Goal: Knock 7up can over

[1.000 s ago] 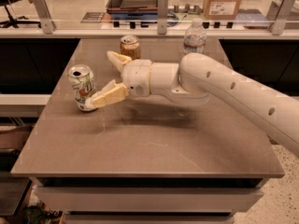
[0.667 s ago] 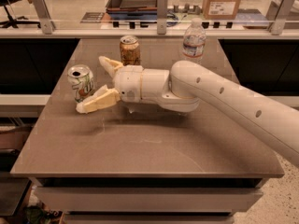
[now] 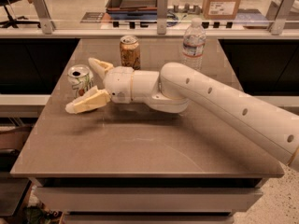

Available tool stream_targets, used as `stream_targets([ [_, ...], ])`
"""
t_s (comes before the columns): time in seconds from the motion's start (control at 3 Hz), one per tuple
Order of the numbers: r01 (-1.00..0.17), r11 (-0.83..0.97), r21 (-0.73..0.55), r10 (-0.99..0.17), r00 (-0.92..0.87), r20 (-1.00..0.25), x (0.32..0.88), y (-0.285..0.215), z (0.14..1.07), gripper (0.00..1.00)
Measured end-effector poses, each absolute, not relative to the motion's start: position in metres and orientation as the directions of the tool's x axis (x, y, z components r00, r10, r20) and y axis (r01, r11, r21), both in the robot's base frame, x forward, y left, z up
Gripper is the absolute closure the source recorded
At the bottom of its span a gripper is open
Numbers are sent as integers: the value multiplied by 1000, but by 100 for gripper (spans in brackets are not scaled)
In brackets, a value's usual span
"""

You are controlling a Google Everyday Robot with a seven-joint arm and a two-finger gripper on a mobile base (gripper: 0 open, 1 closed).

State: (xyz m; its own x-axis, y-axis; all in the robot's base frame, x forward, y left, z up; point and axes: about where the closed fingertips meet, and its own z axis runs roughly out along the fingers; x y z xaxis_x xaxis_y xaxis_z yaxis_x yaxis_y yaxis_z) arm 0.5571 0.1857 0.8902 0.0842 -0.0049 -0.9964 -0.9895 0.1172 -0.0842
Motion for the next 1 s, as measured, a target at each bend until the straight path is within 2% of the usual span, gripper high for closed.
stream_targets([
  [1.0, -991, 105, -87, -3, 87, -996, 553, 192, 892, 77],
])
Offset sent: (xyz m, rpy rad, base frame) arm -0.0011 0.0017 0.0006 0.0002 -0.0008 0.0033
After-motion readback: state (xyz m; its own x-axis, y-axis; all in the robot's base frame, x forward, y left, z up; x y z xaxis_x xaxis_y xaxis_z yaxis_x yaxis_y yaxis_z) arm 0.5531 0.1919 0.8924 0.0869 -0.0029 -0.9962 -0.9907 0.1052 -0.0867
